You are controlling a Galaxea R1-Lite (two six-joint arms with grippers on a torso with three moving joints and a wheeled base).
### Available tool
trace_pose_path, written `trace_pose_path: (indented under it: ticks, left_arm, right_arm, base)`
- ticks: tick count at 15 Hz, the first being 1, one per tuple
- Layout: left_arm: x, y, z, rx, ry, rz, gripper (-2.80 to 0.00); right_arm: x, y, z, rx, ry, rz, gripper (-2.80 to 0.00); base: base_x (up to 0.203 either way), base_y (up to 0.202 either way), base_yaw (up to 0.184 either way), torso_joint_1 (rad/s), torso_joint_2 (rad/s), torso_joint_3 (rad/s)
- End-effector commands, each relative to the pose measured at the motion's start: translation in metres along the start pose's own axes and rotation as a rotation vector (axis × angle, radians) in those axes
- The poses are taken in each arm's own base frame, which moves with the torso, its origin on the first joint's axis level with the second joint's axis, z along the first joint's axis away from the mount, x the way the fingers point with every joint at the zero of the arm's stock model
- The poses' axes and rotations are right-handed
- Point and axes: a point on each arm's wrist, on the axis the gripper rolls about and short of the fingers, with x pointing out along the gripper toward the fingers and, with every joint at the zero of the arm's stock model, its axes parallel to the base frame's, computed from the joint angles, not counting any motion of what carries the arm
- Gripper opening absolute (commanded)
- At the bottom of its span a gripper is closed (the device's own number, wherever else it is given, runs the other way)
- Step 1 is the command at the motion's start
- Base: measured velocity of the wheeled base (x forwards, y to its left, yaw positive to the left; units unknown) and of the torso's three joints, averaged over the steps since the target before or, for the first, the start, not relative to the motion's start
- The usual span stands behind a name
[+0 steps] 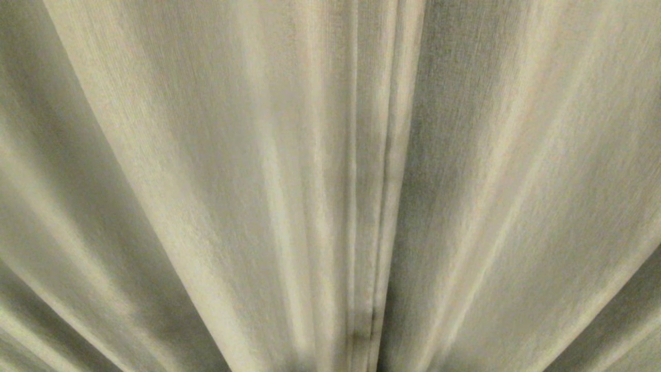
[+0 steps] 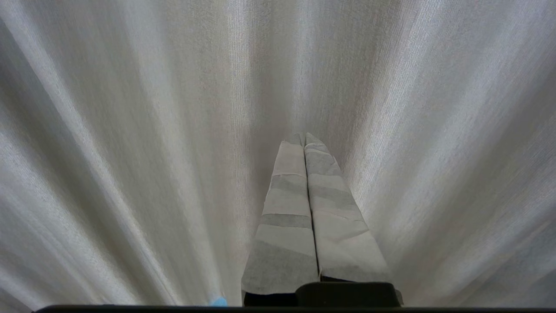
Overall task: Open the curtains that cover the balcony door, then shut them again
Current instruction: Pull the outer curtains open on both sides
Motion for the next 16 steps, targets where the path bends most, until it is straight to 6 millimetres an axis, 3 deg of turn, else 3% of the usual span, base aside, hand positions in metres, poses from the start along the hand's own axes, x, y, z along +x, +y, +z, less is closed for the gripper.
trace_pose_path:
  ticks: [1,7,16]
  left_arm:
    - [0.000,0.000,0.000,-0.001,-0.001,0.001,-2.80]
    - [0.000,0.000,0.000,-0.001,-0.001,0.000,-2.80]
    - [0.000,0.000,0.000,-0.001,-0.001,0.002,-2.80]
  right_arm:
    - [0.022,-0.003,-0.001,0.020,0.039,-0.003,0.00]
    - [0.063,-0.009,0.009,0.046,0.061,-0.004,0.00]
    - [0.158,-0.023,0.041,0.043,-0.055,0.002,0.00]
  base:
    - [0.000,0.000,0.000,0.000,0.00,0.000]
    - [0.000,0.000,0.000,0.000,0.00,0.000]
    - [0.000,0.000,0.000,0.000,0.00,0.000]
